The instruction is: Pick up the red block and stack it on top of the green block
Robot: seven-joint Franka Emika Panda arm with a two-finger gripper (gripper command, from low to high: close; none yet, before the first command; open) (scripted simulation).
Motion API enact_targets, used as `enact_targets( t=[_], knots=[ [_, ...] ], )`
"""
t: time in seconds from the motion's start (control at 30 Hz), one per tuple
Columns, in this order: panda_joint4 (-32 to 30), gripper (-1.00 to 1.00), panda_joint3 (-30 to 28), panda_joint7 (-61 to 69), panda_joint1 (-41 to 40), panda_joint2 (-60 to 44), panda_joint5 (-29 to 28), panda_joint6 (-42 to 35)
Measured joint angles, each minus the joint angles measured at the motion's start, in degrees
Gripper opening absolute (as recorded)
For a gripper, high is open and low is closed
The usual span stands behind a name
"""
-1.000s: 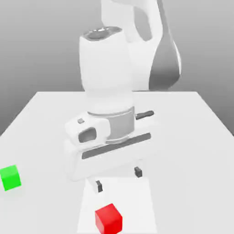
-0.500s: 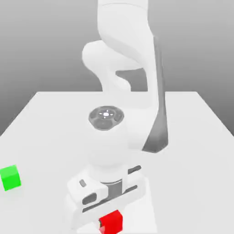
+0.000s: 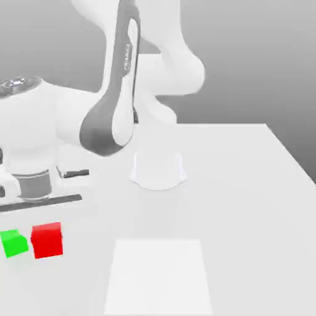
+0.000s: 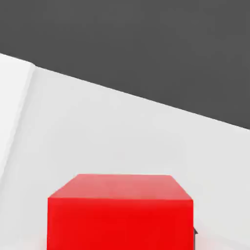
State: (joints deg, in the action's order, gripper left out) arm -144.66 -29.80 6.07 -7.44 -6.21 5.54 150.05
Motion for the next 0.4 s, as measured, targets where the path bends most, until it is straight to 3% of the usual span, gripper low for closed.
enact_targets(
  t=[0.1, 0.27, 0.3, 0.4],
  knots=[
    [-0.21, -1.00, -2.69, 5.13, -5.08, -1.20, 2.65, 1.01],
    [0.36, -1.00, 2.01, 11.87, -9.25, -8.26, 11.34, 6.33],
    [0.46, 1.00, 3.26, 13.05, -10.23, -9.60, 12.96, 7.33],
    [0.46, 1.00, 3.26, 13.05, -10.23, -9.60, 12.96, 7.33]
  ],
)
